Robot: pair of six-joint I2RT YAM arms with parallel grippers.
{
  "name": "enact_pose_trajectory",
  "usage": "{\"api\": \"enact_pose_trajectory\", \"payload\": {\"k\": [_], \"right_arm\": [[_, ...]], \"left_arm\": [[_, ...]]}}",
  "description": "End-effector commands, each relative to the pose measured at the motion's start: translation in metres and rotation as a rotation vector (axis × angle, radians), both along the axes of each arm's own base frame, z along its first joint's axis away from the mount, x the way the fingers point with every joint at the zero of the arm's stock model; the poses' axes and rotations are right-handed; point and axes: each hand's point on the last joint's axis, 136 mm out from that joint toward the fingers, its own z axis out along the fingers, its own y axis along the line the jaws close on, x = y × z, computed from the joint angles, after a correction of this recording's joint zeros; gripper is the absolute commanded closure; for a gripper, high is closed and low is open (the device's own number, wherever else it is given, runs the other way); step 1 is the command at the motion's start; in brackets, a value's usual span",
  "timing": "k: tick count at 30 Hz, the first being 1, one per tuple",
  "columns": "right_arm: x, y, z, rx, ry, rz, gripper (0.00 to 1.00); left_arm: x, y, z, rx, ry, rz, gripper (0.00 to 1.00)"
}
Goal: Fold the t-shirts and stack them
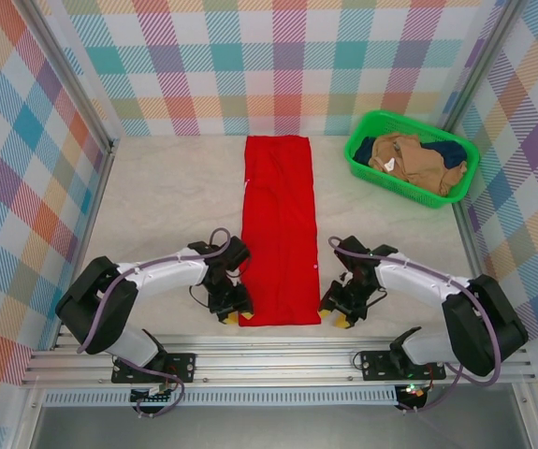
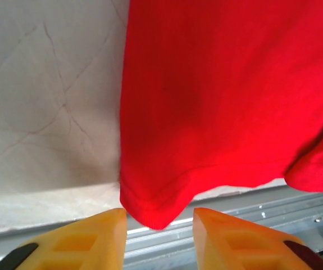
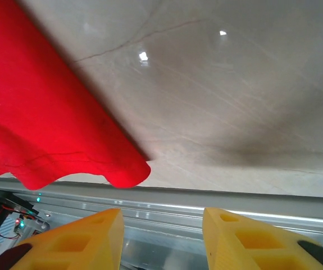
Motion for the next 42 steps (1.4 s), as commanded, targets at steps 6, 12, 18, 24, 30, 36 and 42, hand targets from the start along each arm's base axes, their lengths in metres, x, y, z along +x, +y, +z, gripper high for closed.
{"api": "enact_pose_trajectory", "payload": {"k": [6, 12, 18, 24, 30, 36, 42], "right_arm": [[-0.001, 0.014, -0.007, 0.019, 0.031, -0.039, 0.59], [0.008, 0.027, -0.01, 0.032, 0.023, -0.02, 0.6], [0.01, 0.034, -0.018, 0.019, 0.025, 0.003, 0.63], [0.018, 0.041, -0.023, 0.015, 0.011, 0.017, 0.74], [0.029, 0.046, -0.019, 0.023, -0.044, 0.016, 0.92], [0.025, 0.042, -0.002, 0.031, -0.073, 0.04, 1.0], [0.027, 0.043, 0.026, 0.056, -0.102, 0.069, 1.0]], "left_arm": [[-0.011, 0.008, -0.015, 0.048, 0.003, -0.011, 0.73], [-0.012, 0.01, -0.02, 0.053, -0.004, -0.011, 0.73], [-0.007, 0.003, -0.031, 0.053, -0.013, 0.011, 0.78], [0.006, -0.007, -0.028, 0.035, -0.051, 0.035, 0.85], [0.015, -0.011, -0.025, 0.023, -0.098, 0.067, 0.95], [0.012, -0.015, -0.007, -0.016, -0.126, 0.056, 1.0], [0.032, -0.022, 0.036, -0.068, -0.223, 0.077, 1.0]]}}
